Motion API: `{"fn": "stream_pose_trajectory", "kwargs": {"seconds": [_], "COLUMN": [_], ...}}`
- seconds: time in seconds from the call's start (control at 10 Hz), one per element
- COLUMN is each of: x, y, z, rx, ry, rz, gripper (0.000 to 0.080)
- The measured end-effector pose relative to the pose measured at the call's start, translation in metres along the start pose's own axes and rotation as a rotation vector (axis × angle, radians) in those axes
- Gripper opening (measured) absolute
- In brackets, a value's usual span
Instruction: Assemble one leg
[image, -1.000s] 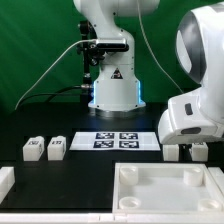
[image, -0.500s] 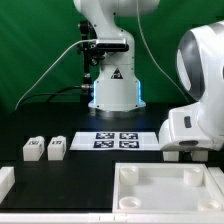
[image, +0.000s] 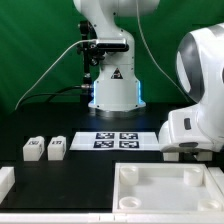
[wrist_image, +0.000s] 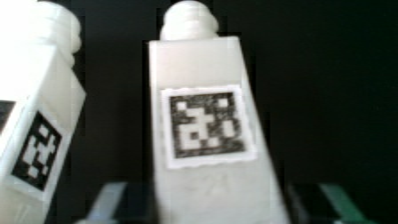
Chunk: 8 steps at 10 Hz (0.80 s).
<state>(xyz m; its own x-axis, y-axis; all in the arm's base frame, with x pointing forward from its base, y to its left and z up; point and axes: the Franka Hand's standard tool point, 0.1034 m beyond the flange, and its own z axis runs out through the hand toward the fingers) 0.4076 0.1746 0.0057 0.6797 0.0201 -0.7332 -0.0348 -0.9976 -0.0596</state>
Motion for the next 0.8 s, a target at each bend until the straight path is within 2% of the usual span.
{"fn": "stream_pose_trajectory", "kwargs": {"seconds": [0.7, 0.8], "x": [0.0, 0.0008], "y": [0.0, 0.0017], "z": [0.0, -0.0044], "rx": [0.0, 0.0], "ry": [0.0, 0.007], "rz": [0.0, -0.013], "gripper": [0.0294, 0.0294]}}
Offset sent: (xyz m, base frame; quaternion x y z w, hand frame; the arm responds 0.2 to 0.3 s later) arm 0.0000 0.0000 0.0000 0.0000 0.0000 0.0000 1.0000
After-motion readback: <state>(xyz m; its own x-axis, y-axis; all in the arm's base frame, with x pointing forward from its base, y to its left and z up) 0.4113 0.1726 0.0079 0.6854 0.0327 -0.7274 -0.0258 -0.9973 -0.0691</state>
